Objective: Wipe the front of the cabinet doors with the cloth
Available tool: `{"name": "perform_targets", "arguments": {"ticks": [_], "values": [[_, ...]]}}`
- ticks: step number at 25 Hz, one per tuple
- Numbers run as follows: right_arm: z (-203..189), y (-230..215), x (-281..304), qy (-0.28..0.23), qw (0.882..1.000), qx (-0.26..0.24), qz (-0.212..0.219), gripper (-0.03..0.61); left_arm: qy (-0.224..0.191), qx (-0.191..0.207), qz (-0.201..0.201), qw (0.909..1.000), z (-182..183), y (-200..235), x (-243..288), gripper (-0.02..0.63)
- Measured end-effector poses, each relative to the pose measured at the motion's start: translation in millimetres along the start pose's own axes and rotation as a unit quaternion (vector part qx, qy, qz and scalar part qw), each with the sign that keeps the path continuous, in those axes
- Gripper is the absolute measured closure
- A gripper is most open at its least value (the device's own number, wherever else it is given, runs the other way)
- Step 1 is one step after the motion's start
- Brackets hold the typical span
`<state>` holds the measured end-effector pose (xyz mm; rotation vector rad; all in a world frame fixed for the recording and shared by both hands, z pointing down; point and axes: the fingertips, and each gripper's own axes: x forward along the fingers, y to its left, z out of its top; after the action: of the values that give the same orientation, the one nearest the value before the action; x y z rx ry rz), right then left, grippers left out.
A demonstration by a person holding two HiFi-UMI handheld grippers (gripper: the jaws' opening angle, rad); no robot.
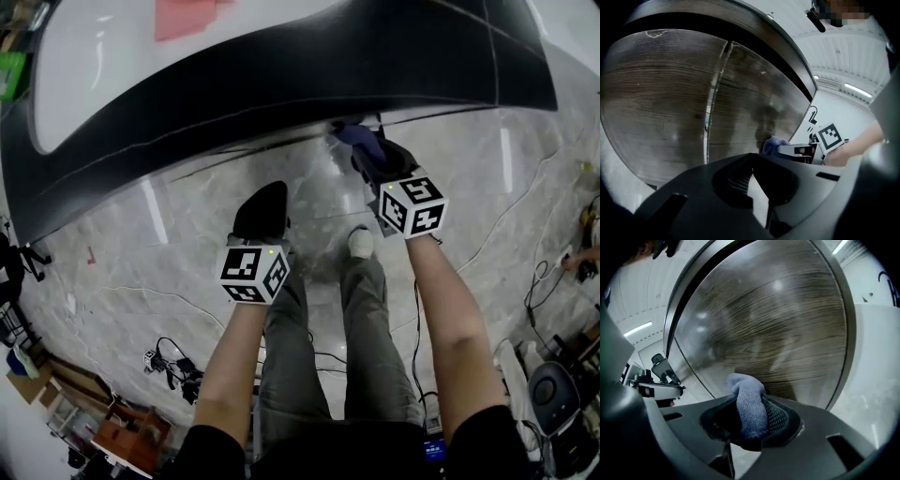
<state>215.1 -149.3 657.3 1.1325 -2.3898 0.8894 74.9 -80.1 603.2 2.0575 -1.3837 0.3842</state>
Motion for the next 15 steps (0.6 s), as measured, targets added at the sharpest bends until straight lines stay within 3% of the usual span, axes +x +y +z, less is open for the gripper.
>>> {"name": "perform_targets", "arguments": {"ticks": [15], "values": [[4, -99, -49, -0.016, 0.997, 0.039, -0.058, 0.459, 0.016, 0.034, -0.06, 0.9975, 6, -91, 63, 0.62]]}}
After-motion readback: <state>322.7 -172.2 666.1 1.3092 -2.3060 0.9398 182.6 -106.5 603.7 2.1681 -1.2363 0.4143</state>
